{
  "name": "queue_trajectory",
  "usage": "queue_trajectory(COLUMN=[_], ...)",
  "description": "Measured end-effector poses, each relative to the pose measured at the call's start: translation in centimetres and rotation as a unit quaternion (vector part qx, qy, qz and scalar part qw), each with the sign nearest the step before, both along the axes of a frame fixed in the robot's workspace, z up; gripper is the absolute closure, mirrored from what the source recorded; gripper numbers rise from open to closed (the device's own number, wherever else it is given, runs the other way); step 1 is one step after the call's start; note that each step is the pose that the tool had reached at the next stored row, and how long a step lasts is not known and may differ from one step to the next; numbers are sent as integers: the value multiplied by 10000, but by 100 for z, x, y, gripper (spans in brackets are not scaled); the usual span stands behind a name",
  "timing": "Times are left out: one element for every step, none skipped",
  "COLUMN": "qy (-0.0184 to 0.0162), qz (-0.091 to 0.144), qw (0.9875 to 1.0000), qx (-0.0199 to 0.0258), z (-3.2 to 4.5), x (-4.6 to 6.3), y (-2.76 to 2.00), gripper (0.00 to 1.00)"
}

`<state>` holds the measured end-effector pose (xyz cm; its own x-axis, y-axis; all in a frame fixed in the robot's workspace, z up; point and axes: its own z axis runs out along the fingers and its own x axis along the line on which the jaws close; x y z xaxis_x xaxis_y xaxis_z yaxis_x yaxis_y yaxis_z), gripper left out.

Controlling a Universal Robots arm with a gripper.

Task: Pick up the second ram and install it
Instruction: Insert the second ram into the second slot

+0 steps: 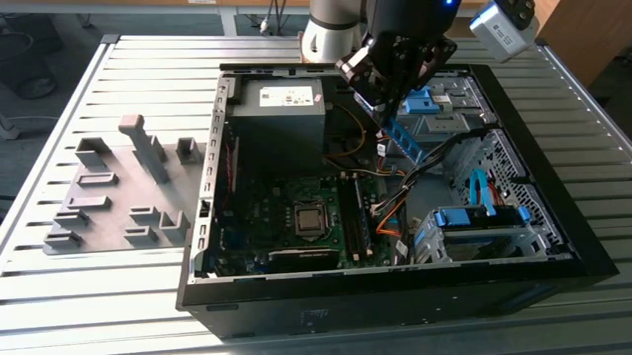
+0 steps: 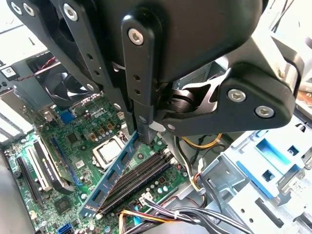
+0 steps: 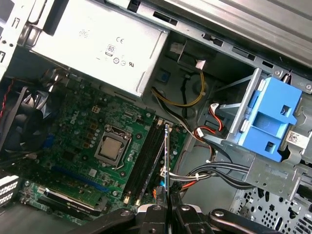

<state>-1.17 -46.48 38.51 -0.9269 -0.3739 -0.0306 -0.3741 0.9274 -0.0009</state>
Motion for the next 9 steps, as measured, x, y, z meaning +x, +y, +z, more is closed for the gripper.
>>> queue_trajectory(qy=[0, 0, 0, 0, 0, 0, 0, 0, 0], qz=[-8, -17, -25, -32, -40, -49, -57, -64, -72], qw=[10000, 10000, 10000, 10000, 10000, 10000, 10000, 10000, 10000], qx=[0, 0, 0, 0, 0, 0, 0, 0, 0], z=[0, 0, 0, 0, 0, 0, 0, 0, 0], x=[0, 0, 0, 0, 0, 0, 0, 0, 0], y=[0, 0, 0, 0, 0, 0, 0, 0, 0], gripper=[86, 86, 86, 86, 86, 86, 86, 86, 86])
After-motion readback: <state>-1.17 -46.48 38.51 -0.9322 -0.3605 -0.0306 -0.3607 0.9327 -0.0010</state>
